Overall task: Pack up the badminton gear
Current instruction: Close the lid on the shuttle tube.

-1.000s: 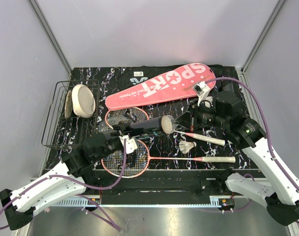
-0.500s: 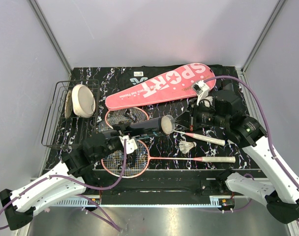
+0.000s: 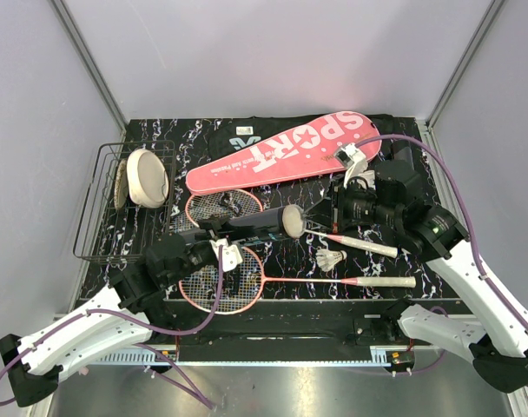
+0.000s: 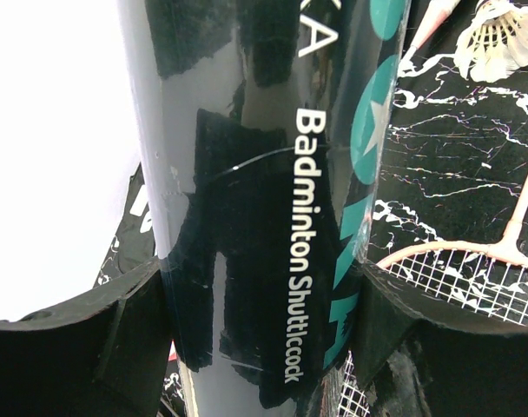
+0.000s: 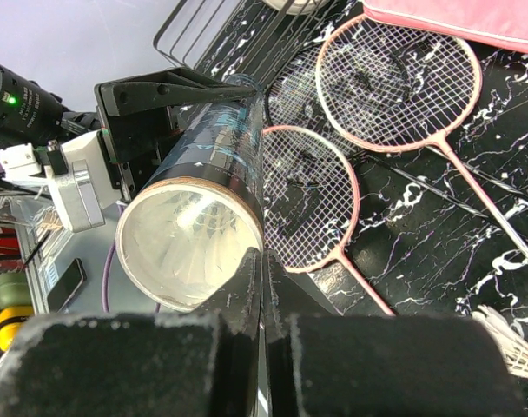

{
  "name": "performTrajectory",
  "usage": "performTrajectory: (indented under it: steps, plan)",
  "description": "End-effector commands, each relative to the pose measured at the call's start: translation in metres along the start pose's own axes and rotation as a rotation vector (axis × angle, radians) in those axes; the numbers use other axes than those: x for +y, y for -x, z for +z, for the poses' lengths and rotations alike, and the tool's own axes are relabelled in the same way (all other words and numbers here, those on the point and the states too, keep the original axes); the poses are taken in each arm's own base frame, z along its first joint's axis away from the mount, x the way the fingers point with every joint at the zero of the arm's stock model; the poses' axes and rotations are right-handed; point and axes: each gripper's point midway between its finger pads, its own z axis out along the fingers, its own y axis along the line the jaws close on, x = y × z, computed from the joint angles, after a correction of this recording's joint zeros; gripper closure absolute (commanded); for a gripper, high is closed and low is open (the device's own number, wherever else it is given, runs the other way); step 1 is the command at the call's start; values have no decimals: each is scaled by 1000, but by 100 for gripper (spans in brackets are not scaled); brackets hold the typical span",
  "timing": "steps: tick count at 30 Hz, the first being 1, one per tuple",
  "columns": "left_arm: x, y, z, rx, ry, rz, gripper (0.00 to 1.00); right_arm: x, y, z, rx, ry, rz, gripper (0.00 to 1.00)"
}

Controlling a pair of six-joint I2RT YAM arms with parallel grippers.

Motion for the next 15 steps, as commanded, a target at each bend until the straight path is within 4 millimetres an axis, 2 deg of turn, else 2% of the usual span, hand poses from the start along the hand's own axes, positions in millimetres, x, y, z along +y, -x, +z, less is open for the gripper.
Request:
performTrajectory:
  steps: [1,10,15]
  plan:
    - [30,38,-7,-122,95,-4,100,7,6,4,-27,7,-11,95]
    - [29,45,-9,-158,87,-13,100,8,6,11,-26,-5,-3,89]
    - [29,46,-8,-160,83,-12,100,7,4,13,-9,-31,-20,77]
